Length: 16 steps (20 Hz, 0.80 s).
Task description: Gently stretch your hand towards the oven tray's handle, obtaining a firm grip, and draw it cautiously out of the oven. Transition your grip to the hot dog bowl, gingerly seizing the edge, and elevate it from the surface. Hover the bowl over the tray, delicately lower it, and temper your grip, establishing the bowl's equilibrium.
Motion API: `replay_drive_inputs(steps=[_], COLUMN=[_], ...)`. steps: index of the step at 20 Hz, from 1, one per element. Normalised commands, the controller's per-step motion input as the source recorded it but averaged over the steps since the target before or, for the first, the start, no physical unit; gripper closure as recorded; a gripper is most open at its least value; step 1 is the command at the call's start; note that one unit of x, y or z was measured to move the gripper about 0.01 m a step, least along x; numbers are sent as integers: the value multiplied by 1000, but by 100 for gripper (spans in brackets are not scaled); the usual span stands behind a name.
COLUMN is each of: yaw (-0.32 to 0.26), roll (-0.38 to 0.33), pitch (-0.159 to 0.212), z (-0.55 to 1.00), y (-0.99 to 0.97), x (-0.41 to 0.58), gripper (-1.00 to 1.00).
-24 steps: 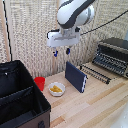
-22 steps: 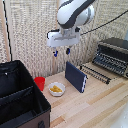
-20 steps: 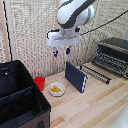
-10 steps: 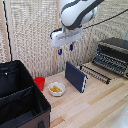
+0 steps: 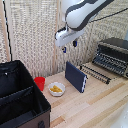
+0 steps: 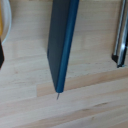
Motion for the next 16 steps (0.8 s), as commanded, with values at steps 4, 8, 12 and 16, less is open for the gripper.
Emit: replay_drive_inputs(steps=[4,8,12,16], yaw=[96,67,64,57], roll=[-299,-319,-331,-323], pitch=[-32,-17,-5,-7], z=[39,26,10,1], y=[-332,-306,-298,-344], x=[0,1,29,14], gripper=[-100,-100,-100,-100])
